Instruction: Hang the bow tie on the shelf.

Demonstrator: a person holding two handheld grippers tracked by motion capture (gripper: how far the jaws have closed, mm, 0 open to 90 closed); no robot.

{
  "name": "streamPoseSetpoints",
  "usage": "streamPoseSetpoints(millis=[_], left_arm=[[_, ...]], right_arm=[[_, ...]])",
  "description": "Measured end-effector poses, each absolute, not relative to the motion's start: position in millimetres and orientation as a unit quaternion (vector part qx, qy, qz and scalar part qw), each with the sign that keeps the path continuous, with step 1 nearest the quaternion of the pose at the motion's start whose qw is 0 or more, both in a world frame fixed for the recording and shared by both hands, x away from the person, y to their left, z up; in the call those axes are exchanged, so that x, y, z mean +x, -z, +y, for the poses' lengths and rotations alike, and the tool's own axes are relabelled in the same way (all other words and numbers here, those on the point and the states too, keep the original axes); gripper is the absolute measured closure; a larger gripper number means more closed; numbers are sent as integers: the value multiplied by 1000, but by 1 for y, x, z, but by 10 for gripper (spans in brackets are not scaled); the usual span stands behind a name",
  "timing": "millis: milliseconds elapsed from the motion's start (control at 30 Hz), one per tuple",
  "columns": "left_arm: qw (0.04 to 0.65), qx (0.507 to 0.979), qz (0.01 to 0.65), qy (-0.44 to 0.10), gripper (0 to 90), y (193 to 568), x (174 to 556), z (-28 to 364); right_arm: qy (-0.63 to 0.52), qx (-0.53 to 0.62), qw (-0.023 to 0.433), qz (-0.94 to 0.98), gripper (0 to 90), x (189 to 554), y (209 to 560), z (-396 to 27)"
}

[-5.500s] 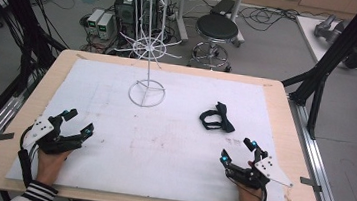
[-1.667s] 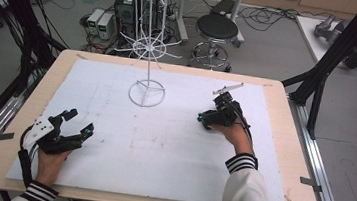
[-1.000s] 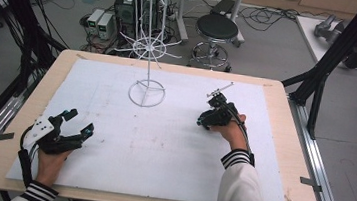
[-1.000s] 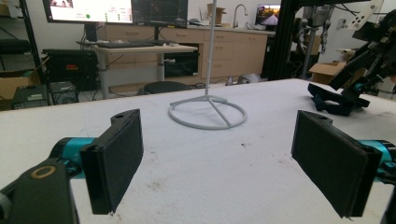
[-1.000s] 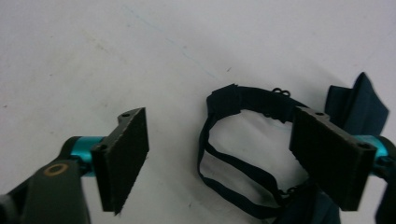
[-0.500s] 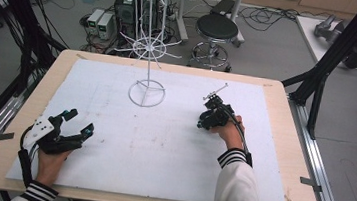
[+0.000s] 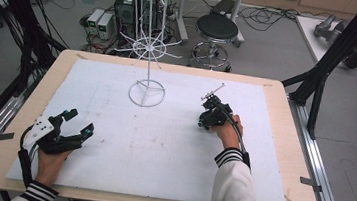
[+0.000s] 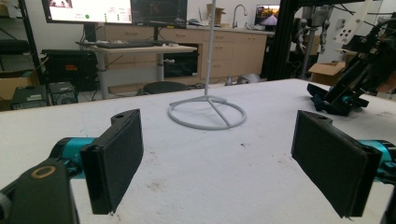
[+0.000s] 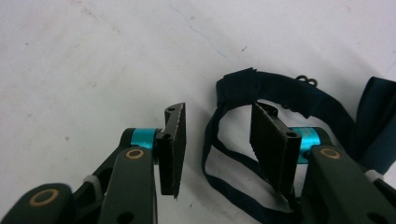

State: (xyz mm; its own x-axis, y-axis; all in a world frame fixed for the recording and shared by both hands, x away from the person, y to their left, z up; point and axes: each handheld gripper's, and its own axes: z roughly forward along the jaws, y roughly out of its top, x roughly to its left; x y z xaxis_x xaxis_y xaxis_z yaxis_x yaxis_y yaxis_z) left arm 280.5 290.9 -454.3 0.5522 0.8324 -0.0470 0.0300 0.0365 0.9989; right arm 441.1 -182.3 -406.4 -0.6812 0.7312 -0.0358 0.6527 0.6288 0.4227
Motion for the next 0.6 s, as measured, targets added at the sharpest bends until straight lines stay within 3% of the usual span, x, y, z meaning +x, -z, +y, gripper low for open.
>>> streamPoseSetpoints(millis=[300,500,567,600], left_arm=[[630,616,350,-318,172,454,281,291],[630,616,350,-318,172,454,281,291],[630,617,350,-317,172,454,281,291],[630,616,350,-317,172,454,281,291]], right_arm=[[-179,388,101,898,625,444,411,-181],[-168,387,101,901,760,446,414,-181],[-165,390,102,900,876,447,413,-180],[-165,390,102,900,876,447,413,-180]])
